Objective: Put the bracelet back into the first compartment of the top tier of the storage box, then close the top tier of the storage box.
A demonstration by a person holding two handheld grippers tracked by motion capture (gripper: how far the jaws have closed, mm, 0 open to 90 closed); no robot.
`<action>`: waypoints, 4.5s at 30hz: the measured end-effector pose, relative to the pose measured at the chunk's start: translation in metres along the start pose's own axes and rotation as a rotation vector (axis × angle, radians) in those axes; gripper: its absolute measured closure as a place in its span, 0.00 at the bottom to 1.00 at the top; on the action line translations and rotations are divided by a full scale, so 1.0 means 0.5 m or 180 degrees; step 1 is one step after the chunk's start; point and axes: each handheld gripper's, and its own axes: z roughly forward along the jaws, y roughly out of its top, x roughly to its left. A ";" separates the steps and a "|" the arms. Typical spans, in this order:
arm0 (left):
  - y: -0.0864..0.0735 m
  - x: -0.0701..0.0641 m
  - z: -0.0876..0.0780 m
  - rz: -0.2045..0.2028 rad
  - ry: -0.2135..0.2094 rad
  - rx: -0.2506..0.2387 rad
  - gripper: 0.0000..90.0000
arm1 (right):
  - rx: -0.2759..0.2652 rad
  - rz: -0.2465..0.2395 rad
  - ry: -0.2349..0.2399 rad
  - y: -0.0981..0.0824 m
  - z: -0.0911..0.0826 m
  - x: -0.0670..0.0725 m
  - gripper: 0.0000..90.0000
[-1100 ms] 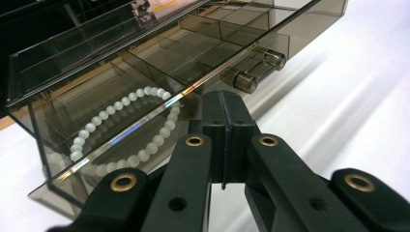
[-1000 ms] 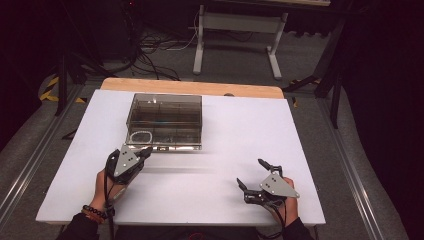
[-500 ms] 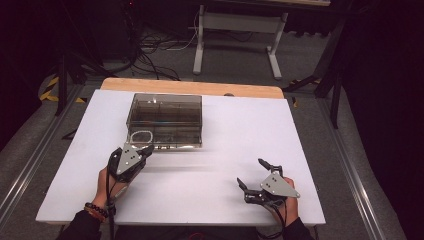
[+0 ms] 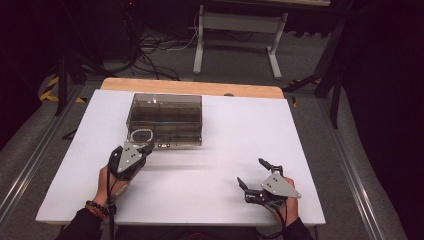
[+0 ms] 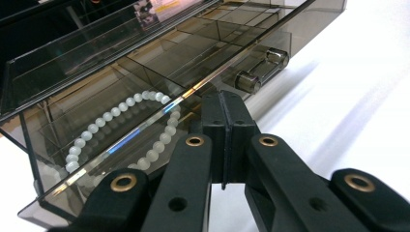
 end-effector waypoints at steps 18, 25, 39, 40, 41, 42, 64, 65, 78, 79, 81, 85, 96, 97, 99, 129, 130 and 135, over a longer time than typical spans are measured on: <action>0.004 0.008 0.014 -0.0022 0.0015 -0.0021 0.99 | 0.0096 0.0020 -0.0028 -0.002 0.009 -0.002 0.11; 0.006 0.009 0.022 -0.0017 0.0011 -0.0022 0.99 | 0.0111 0.0004 -0.0024 -0.002 0.010 -0.002 0.12; 0.010 0.013 0.027 -0.0026 0.0046 -0.0011 0.99 | 0.0131 0.0025 -0.0010 -0.001 0.011 -0.003 0.12; 0.010 0.014 0.028 -0.0026 0.0059 -0.0019 0.99 | 0.0132 0.0032 -0.0012 -0.002 0.012 -0.003 0.12; 0.010 0.015 0.029 -0.0020 0.0056 -0.0014 0.99 | 0.0135 0.0033 -0.0005 -0.002 0.012 -0.004 0.12; 0.010 0.015 0.030 -0.0024 0.0061 -0.0010 0.99 | 0.0135 0.0021 -0.0006 -0.002 0.013 -0.004 0.12; 0.015 0.025 0.042 -0.0029 0.0137 -0.0009 0.99 | 0.0124 0.0018 -0.0002 -0.003 0.006 -0.003 0.13; 0.016 0.026 0.043 -0.0027 0.0142 -0.0012 0.99 | 0.0130 0.0012 0.0003 -0.003 0.006 -0.003 0.13; 0.021 0.035 0.051 -0.0021 0.0168 -0.0029 0.99 | 0.0163 -0.0002 0.0010 -0.005 0.007 -0.001 0.14; 0.021 0.036 0.053 -0.0024 0.0173 -0.0027 0.99 | 0.0166 -0.0001 0.0013 -0.005 0.007 -0.001 0.14; 0.022 0.037 0.054 -0.0027 0.0176 -0.0028 0.99 | 0.0178 -0.0010 0.0017 -0.005 0.007 -0.001 0.14; 0.023 0.040 0.058 -0.0022 0.0191 -0.0028 0.99 | 0.0179 -0.0029 0.0033 -0.005 0.008 -0.001 0.14; 0.024 0.045 0.068 -0.0046 0.0213 -0.0034 0.99 | 0.0178 -0.0048 0.0038 -0.005 0.007 0.000 0.14; 0.024 0.046 0.069 -0.0043 0.0218 -0.0039 0.99 | 0.0179 -0.0050 0.0038 -0.005 0.007 0.001 0.14; 0.025 0.046 0.070 -0.0058 0.0218 -0.0038 0.99 | 0.0180 -0.0056 0.0043 -0.004 0.007 0.001 0.14; 0.030 0.046 0.093 -0.0012 0.0253 -0.0060 0.99 | 0.0176 -0.0115 0.0067 -0.003 0.007 0.003 0.15; 0.030 0.045 0.093 -0.0024 0.0247 -0.0050 0.99 | 0.0182 -0.0115 0.0071 -0.004 0.007 0.003 0.15; 0.030 0.046 0.098 -0.0032 0.0244 -0.0056 0.99 | 0.0203 -0.0125 0.0072 -0.004 0.007 0.003 0.15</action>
